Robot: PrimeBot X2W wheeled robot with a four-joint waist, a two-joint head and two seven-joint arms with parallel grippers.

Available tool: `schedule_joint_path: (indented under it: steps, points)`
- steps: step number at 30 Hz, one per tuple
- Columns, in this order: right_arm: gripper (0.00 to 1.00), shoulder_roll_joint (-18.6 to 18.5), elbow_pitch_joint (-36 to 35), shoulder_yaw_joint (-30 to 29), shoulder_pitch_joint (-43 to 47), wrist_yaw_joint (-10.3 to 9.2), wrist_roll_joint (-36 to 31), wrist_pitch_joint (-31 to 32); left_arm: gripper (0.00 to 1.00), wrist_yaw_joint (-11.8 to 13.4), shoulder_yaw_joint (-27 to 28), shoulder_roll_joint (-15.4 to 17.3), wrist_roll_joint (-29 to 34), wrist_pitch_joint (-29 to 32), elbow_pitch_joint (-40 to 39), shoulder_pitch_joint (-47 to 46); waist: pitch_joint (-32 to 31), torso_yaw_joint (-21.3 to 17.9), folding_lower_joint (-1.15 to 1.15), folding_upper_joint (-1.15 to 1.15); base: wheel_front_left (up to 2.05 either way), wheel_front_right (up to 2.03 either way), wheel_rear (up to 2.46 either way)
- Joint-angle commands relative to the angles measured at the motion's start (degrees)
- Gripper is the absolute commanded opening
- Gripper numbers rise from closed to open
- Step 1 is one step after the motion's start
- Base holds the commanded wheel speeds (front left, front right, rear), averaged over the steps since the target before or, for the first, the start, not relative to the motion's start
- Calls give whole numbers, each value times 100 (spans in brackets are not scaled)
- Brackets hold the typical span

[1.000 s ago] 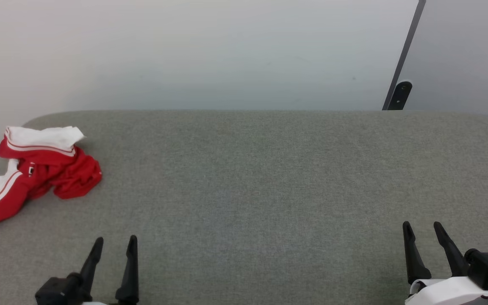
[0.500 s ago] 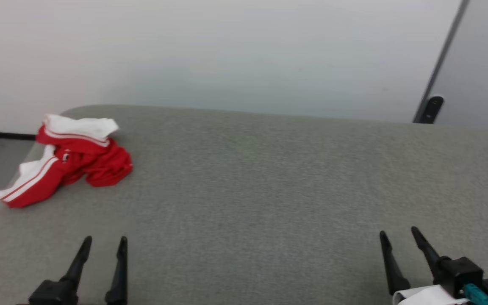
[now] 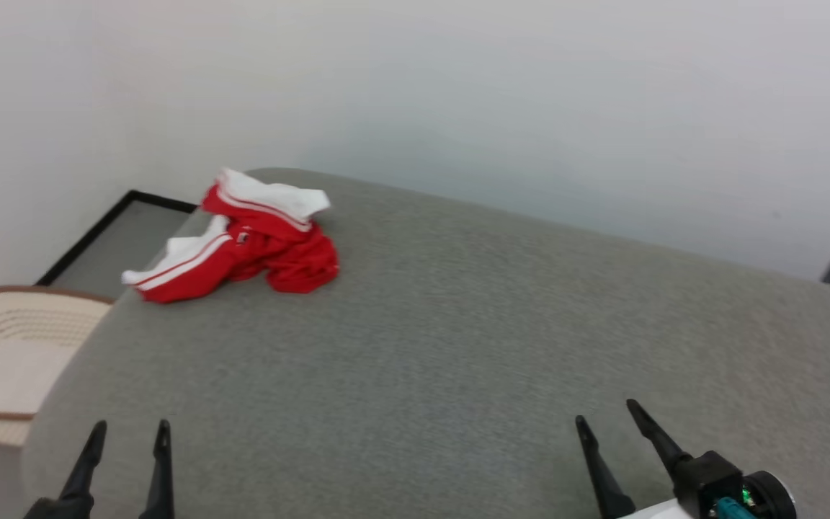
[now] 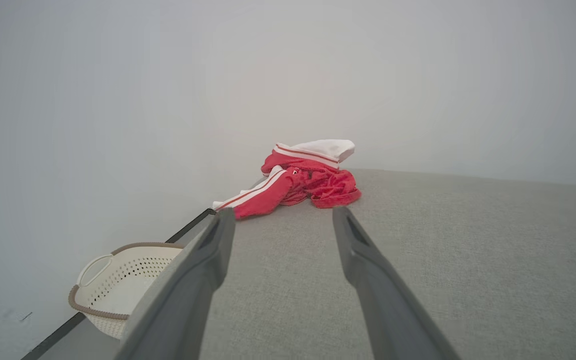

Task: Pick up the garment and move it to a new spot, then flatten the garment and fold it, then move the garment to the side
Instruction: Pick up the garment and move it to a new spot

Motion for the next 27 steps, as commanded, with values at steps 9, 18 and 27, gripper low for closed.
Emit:
schedule_joint_path:
  steps: [9, 18, 27]
  points:
    - [100, -3, -30, 144, -41, 2, -291, -10, 100, -117, 135, -30, -368, 423, -58, -279, -106, 677, 0, 0, 0, 0, 0]
    - [100, -356, -549, -23, -303, 1, -504, 255, 100, -649, 171, 698, -1468, 2007, 534, -2532, 932, 127, 0, 0, 0, 0, 0]
    - [100, -786, -1406, -231, -624, 0, -574, 592, 100, -776, -380, 1518, -2383, 3616, 1981, -5227, 2284, -406, 0, 0, 0, 0, 0]
